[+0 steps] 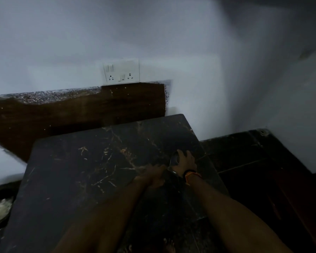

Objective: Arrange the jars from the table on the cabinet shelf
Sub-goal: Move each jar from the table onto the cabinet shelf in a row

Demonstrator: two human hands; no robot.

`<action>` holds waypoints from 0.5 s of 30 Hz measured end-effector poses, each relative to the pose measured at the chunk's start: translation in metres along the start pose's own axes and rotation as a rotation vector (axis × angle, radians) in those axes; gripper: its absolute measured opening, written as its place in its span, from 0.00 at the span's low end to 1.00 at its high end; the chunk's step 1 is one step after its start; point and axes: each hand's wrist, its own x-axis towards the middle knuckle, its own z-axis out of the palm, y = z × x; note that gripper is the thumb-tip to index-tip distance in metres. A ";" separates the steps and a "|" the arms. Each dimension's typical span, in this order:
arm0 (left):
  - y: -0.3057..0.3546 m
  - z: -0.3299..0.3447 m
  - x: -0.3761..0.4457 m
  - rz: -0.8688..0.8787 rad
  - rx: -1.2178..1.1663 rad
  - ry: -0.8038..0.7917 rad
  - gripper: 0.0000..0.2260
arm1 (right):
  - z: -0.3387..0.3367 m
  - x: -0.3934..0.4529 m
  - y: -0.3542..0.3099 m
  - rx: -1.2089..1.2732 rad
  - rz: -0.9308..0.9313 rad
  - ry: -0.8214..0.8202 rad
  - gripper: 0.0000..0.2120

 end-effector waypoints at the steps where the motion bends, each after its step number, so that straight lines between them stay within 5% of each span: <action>1: -0.002 0.003 -0.001 -0.004 -0.022 0.006 0.25 | 0.003 0.001 0.000 0.003 0.000 0.017 0.47; 6: -0.013 0.018 -0.011 -0.020 -0.259 0.049 0.24 | 0.011 0.005 0.000 0.071 0.005 0.116 0.43; 15: -0.013 0.033 -0.012 -0.331 -1.002 0.189 0.14 | 0.010 0.007 -0.002 0.238 -0.053 0.103 0.38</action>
